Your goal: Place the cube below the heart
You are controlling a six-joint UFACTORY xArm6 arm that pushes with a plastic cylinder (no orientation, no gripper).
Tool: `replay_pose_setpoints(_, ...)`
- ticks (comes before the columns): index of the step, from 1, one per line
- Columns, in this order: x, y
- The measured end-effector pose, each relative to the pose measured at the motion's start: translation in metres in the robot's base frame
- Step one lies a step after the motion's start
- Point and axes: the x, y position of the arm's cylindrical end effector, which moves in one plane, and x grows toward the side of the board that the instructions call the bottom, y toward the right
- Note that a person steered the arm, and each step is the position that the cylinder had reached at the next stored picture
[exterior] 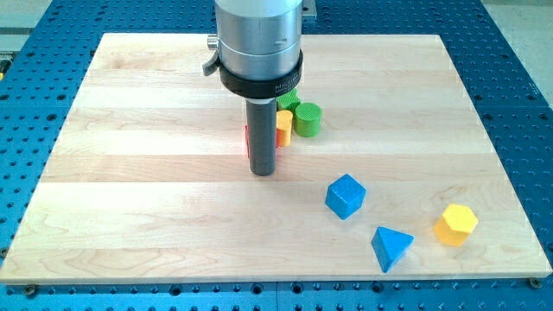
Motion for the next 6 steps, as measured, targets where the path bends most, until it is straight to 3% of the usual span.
replay_pose_setpoints(1,0.006,-0.007)
replay_pose_setpoints(2,0.080,0.019)
replay_pose_setpoints(3,0.111,0.104)
replay_pose_setpoints(5,0.047,0.121)
replay_pose_setpoints(6,0.027,0.099)
